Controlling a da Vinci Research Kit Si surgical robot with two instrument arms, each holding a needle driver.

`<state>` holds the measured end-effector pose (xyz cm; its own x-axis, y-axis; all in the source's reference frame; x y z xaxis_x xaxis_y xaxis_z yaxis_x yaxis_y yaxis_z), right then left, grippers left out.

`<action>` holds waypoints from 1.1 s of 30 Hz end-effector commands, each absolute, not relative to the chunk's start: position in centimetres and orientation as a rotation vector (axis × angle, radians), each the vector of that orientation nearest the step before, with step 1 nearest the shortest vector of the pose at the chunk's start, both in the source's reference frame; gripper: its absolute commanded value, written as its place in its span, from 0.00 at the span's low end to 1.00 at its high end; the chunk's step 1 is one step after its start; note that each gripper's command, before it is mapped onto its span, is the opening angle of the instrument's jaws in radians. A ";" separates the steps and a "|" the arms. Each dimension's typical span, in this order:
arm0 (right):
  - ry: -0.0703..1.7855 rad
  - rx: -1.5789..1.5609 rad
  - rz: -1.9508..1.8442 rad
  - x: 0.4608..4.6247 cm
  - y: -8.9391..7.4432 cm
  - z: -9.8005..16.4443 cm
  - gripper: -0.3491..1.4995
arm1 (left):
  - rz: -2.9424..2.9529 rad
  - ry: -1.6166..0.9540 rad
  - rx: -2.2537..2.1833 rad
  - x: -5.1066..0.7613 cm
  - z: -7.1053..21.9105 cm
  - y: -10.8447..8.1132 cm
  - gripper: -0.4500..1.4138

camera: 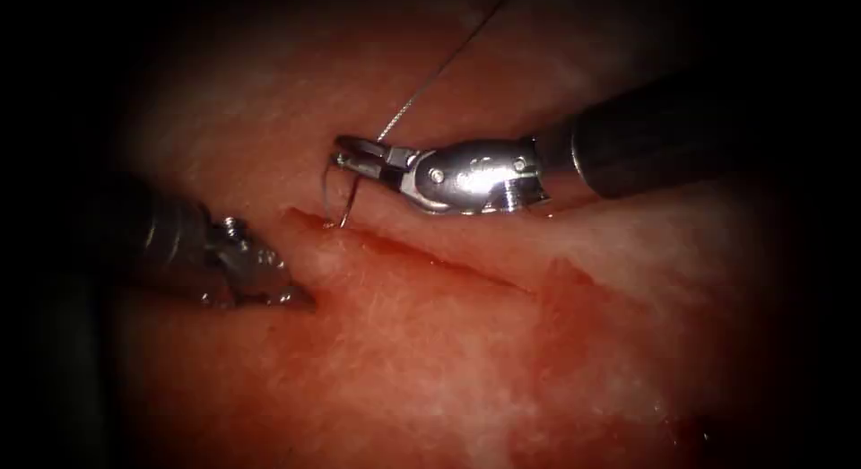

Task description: Wound Closure

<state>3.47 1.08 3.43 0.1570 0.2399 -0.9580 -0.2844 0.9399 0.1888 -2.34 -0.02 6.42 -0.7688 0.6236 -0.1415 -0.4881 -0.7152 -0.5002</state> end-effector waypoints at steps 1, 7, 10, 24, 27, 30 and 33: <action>1.366 -0.018 0.391 3.53 1.0 3.5 0.00 | 2.420 -0.599 -0.400 -2.38 6.5 -0.1 0.00; 1.381 0.013 0.442 3.53 1.0 3.5 0.00 | 2.424 -0.595 -0.402 -2.34 6.5 -0.1 0.00; 1.385 0.033 0.468 3.52 1.0 3.5 0.00 | 2.415 -0.592 -0.398 -2.32 6.6 -0.1 0.00; 1.376 0.064 0.541 3.54 1.0 3.4 0.00 | 2.408 -0.575 -0.395 -2.31 6.7 -0.1 0.00; 1.377 0.072 0.549 3.55 1.0 3.4 0.00 | 2.409 -0.576 -0.395 -2.31 6.7 -0.1 0.00; 1.372 0.085 0.561 3.56 1.0 3.5 0.00 | 2.409 -0.579 -0.395 -2.29 6.7 -0.1 0.00; 1.373 0.117 0.580 3.57 0.9 3.5 0.00 | 2.409 -0.585 -0.395 -2.26 6.6 -0.1 0.00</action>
